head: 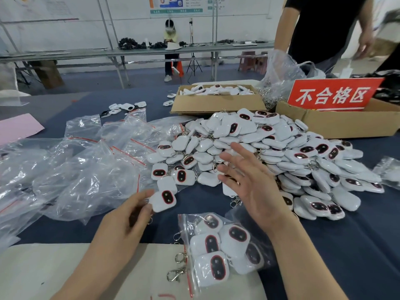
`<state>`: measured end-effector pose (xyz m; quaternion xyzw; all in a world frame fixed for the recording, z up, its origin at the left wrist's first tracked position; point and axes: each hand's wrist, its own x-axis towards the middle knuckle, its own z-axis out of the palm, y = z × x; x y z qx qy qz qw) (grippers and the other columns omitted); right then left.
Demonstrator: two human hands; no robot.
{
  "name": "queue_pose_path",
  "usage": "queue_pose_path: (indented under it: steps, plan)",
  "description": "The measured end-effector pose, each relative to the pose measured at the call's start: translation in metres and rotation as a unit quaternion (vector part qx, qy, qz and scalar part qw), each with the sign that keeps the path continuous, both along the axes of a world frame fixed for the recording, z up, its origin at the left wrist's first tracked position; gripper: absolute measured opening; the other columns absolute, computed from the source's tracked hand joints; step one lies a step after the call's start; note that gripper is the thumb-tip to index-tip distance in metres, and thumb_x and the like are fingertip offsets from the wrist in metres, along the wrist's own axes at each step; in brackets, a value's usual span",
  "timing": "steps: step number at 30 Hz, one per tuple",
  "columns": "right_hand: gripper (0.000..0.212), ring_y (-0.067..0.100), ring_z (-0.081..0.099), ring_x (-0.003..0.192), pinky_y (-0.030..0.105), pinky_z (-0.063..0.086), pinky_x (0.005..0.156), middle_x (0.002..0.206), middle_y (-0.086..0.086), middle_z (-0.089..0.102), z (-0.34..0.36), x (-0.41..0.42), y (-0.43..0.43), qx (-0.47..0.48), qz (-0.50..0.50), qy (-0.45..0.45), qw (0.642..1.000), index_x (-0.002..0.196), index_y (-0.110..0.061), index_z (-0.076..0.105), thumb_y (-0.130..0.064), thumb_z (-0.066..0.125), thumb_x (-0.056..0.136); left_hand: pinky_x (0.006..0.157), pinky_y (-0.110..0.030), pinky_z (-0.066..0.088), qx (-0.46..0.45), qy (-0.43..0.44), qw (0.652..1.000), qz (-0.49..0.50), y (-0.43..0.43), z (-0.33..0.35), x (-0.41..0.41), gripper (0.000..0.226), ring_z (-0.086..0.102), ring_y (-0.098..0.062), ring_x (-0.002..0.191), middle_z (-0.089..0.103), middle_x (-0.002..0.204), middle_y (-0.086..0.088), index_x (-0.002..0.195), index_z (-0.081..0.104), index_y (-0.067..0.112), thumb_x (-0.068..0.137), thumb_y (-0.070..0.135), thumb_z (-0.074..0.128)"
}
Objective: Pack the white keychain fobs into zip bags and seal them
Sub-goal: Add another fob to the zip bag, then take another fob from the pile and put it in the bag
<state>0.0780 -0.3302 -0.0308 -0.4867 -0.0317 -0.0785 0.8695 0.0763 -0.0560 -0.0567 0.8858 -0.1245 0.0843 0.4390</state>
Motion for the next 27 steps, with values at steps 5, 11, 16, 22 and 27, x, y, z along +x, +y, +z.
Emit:
queue_pose_path:
  steps: [5,11,16,22,27]
  plan:
    - [0.024,0.024,0.071,0.105,0.031,0.057,0.088,0.117,0.004,0.073,-0.009,0.002,0.005,-0.117,0.002,0.031,0.993,0.118,-0.029,0.071,-0.02,0.055,0.102,0.075,-0.001,0.039,0.045,-0.013,0.998,0.035,-0.006,-0.003,-0.001,0.023,0.061,0.007,0.085,0.069,0.087,0.027,0.119,0.066,0.036,0.099,0.027,0.058]
    - [0.025,0.022,0.07,0.101,0.029,0.057,0.086,0.117,0.006,0.073,-0.012,0.005,0.004,-0.113,0.014,0.043,0.993,0.118,-0.027,0.072,-0.019,0.055,0.102,0.085,-0.034,0.045,0.102,0.02,0.993,0.047,-0.017,0.002,0.006,0.037,0.06,-0.015,0.098,0.062,0.096,0.019,0.133,0.061,0.029,0.098,0.039,0.059]
    - [0.023,0.021,0.071,0.101,0.029,0.058,0.087,0.115,0.004,0.074,-0.01,0.003,0.004,-0.145,0.025,0.039,0.988,0.117,-0.027,0.072,-0.021,0.058,0.1,0.079,-0.012,0.045,0.036,-0.001,0.999,0.009,-0.014,0.007,0.001,0.016,0.064,0.003,0.092,0.07,0.091,0.026,0.107,0.065,0.04,0.098,0.029,0.061]
    - [0.017,0.001,0.07,0.096,0.025,0.056,0.088,0.106,-0.017,0.074,-0.005,-0.003,0.015,-0.446,0.154,0.03,0.881,0.107,-0.041,0.072,-0.04,0.069,0.09,0.046,-0.021,0.04,-0.113,0.137,0.983,-0.055,0.005,0.029,0.001,0.021,0.045,-0.012,0.048,0.058,0.059,0.009,0.1,0.072,0.044,0.1,0.03,0.058]
    - [0.027,0.0,0.069,0.099,0.031,0.053,0.099,0.102,-0.017,0.075,-0.007,-0.003,0.021,-0.472,0.2,0.066,0.856,0.108,-0.039,0.073,-0.041,0.079,0.082,0.04,-0.02,0.035,-0.062,0.263,0.954,-0.132,0.0,0.027,-0.01,0.019,0.047,-0.016,0.046,0.059,0.059,0.0,0.099,0.072,0.039,0.101,0.027,0.058]
